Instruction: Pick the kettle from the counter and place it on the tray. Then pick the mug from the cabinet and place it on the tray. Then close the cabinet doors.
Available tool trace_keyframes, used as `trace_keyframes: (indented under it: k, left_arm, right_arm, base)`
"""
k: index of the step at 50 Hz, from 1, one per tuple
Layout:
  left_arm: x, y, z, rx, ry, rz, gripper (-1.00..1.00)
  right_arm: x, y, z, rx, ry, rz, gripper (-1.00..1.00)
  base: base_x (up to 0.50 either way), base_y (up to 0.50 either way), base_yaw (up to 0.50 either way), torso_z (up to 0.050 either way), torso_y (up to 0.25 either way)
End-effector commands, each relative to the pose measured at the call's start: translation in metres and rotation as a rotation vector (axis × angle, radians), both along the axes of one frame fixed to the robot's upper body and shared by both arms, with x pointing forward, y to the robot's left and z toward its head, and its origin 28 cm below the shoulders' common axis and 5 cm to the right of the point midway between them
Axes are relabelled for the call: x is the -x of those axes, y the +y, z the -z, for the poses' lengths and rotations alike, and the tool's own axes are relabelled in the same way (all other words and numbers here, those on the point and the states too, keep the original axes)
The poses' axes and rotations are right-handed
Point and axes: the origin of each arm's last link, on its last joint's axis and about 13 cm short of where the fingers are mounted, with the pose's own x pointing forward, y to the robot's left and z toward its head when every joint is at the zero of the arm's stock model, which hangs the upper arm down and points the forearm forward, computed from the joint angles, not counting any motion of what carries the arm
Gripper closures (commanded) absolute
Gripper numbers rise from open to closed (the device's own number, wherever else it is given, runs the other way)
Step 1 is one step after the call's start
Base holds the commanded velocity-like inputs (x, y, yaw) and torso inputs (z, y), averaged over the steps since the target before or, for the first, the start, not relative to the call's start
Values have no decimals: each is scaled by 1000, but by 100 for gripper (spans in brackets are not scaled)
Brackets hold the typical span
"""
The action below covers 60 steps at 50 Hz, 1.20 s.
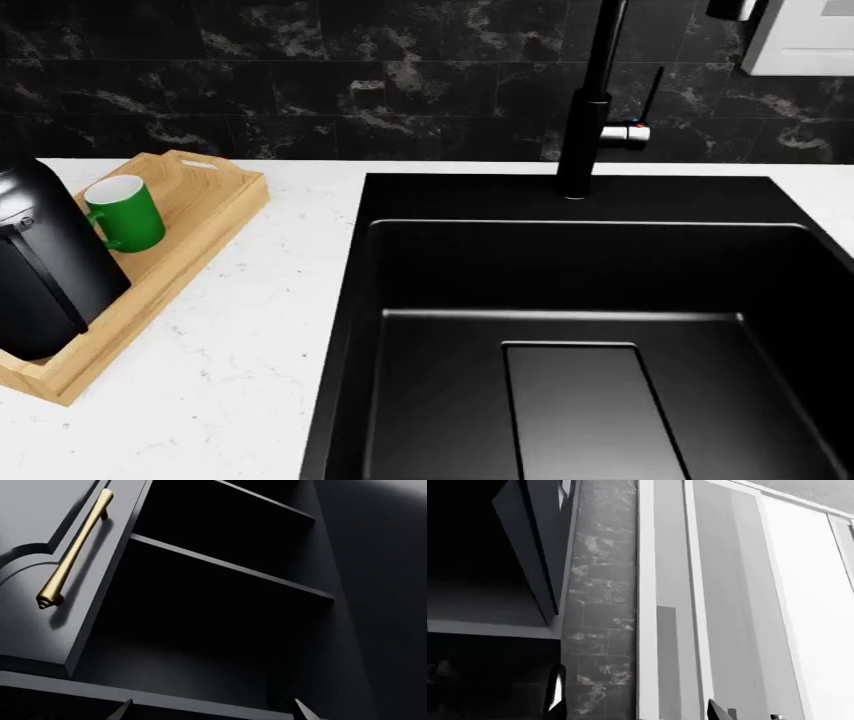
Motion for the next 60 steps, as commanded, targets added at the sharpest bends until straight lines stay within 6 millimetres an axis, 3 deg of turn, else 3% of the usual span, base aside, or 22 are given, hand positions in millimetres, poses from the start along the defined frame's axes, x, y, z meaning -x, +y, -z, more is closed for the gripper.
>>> trace_keyframes:
  k: [1,17,18,19,20,21,23,24,26,27,35,47,60]
  left_arm:
    - [-1,1,1,8,1,0,-100]
    - [3,7,2,23,-5,2,-100]
    - [3,8,3,22,-5,1,-100]
    - [3,8,2,26,-7,1,-100]
    - [3,9,2,28,-6,0,-100]
    - [3,9,3,26,-6,0,-100]
    - [3,9,3,31,-7,-2,-100]
    - [4,9,3,30,-6,-2,-100]
    - [4,10,3,32,-7,-5,-100]
    - [5,10,3,35,-7,-5,-100]
    - [5,12,6,35,-2,-6,-100]
    - [5,17,11,48,7,-12,-100]
    - [6,14,13,38,15,6,-100]
  right_arm:
    - [11,-13,-38,9,-150,145,-100]
    - [20,-53,-76,57,-248,179,-100]
    - [2,-67,-74,-132,-69,88,-100]
    - [21,-57,-80,24,-245,175,-100]
    - [-4,-84,-86,-219,-184,276,-100]
    - [-33,-90,-89,-213,-56,219,-100]
    - [-66,-39,-91,62,123,142,-100]
    - [-56,-29,-107,133,42,135,-100]
    - [-8,-26,-141,125,-267,126,-100]
    - [-2,-24,-148,128,-306,112,-100]
    - [-18,14,-176,223,-295,-127,-100]
    - [-34,65,-204,304,-315,-269,-100]
    - [-51,90,-231,168,-167,-580,-100]
  base:
    - [0,0,0,0,0]
    - [0,0,0,0,0]
    - [0,0,0,0,0]
    - [0,0,0,0,0]
    - [0,0,0,0,0]
    - [0,0,0,0,0]
    - [0,0,0,0,0]
    - [0,0,0,0,0]
    - [0,0,0,0,0]
    - [0,0,0,0,0]
    - [0,0,0,0,0]
    - [0,0,0,2,0]
    - [0,0,0,1,0]
